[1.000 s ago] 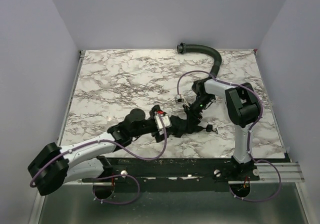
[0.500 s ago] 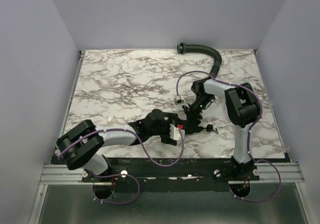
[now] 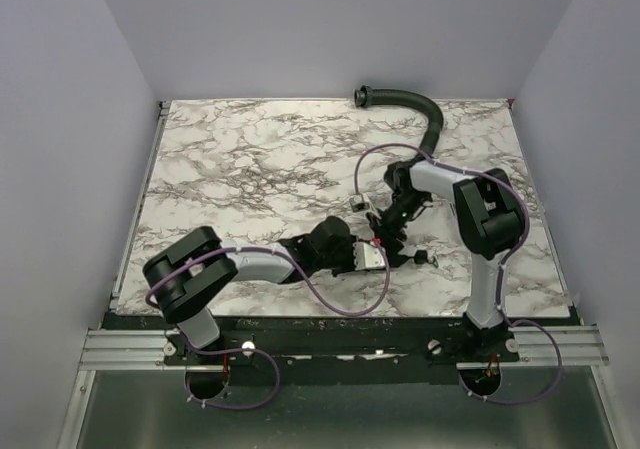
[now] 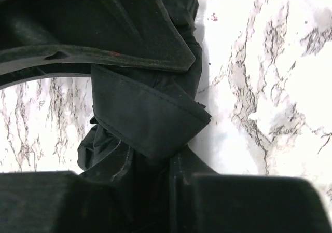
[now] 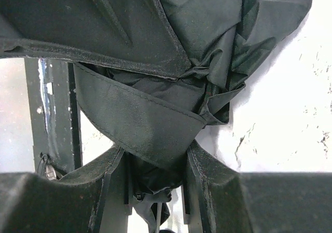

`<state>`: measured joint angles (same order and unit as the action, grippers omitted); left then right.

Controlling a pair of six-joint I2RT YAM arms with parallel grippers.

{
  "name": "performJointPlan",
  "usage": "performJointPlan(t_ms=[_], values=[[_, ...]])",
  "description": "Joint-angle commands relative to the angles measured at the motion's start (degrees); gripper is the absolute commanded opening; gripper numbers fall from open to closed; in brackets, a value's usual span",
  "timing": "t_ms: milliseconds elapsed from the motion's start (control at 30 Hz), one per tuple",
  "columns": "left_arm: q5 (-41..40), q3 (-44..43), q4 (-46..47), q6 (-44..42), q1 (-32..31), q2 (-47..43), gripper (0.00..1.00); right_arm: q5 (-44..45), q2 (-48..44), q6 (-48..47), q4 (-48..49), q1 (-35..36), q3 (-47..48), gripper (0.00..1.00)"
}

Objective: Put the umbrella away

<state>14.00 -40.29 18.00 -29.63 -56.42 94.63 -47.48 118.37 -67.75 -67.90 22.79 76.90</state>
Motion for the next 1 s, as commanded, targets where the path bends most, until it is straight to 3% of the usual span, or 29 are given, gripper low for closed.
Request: performJointPlan(t_ms=[0, 200, 333, 600, 967], values=[[0.49, 0.31, -8.56, 15.58, 0.22, 3.91, 0.04, 8.76, -0.72, -2.64, 9.12, 0.55, -3.88, 0.27], [7.74, 2.43, -9.64, 27.24, 1.46, 7.63, 0.02, 4.77, -8.89, -1.68, 17.70, -0.45, -9.40, 0.67], [11.79, 3.26, -8.92, 32.98, 2.66, 10.99, 0.02, 1.62, -14.38, -3.60, 21.37, -2.61, -13.20, 0.80], [18.23, 3.63, -6.80, 37.81, 6.32, 15.47, 0.02, -0.27, -21.04, -15.11, 25.61, -4.29, -21.41, 0.84], [24.07, 0.49, -9.16, 40.64, 9.40, 20.90, 0.02, 2.99, -25.34, -21.15, 30.67, -4.26, -29.89, 0.82]])
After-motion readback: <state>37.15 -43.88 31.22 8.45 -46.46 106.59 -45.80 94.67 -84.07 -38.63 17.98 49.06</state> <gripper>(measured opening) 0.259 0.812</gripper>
